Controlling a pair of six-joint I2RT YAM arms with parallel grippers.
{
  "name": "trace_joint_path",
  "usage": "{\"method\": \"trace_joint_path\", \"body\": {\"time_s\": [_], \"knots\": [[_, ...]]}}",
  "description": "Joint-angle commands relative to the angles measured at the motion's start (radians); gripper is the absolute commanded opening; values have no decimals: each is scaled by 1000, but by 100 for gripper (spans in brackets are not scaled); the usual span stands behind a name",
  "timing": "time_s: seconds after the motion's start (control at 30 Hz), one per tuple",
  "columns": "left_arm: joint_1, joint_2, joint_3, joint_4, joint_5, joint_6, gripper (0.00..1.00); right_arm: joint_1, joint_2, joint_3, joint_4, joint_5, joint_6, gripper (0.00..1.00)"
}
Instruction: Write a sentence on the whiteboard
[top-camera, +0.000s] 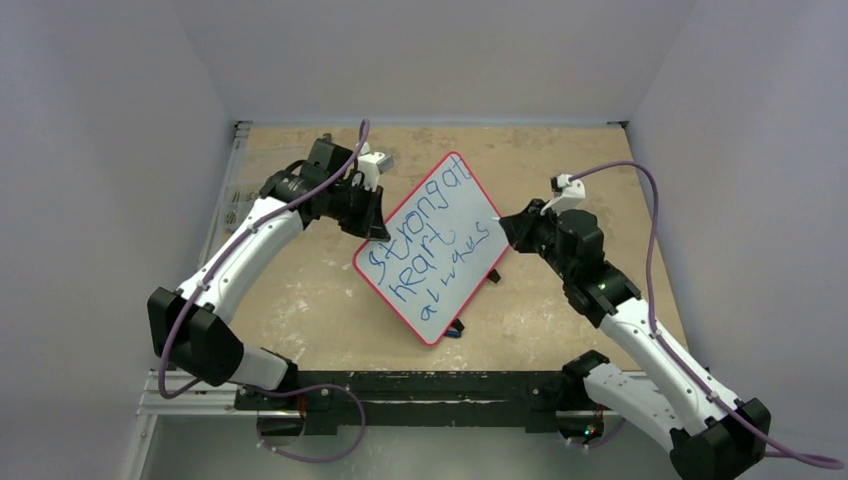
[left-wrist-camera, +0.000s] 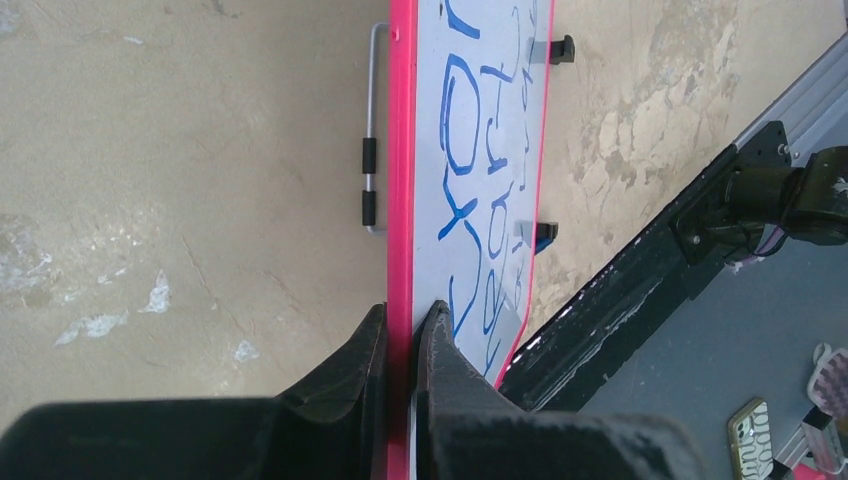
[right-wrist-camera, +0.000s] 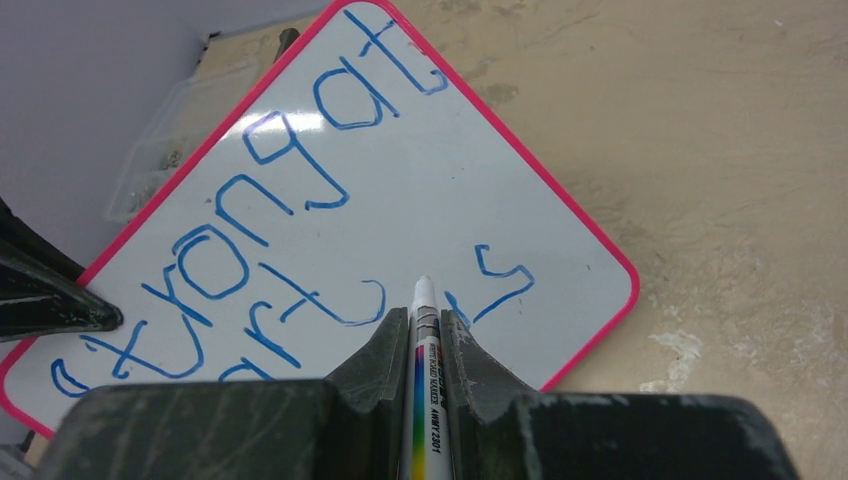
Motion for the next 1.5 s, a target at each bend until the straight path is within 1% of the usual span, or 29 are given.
{"method": "trace_joint_path", "body": {"time_s": [0.0, 0.3, 0.53, 0.73, 0.83, 1.07, 1.2, 1.4, 1.47], "knots": [[15, -54, -57, -93, -233, 52, 0, 0, -2, -19, 39, 17, 11, 0], [14, -54, -130, -34, -176, 8, 0, 0, 7, -46, 71, 9, 16, 0], [14, -44, -183, 11, -198, -30, 0, -1, 12, -73, 101, 25, 13, 0], [14, -56, -231, 38, -251, -59, 7, 0, 28, -76, 118, 32, 9, 0], [14, -67, -243, 46, -265, -64, 9, -1, 35, -73, 118, 31, 4, 0], [15, -80, -255, 45, -321, -76, 19, -1, 38, -82, 122, 28, 3, 0], [14, -86, -259, 53, -328, -78, 24, 0, 34, -88, 121, 27, 2, 0], [14, -84, -257, 63, -315, -79, 27, -2, 31, -88, 116, 31, -6, 0], [14, -89, -259, 71, -310, -81, 33, -2, 30, -90, 114, 33, -8, 0]]}}
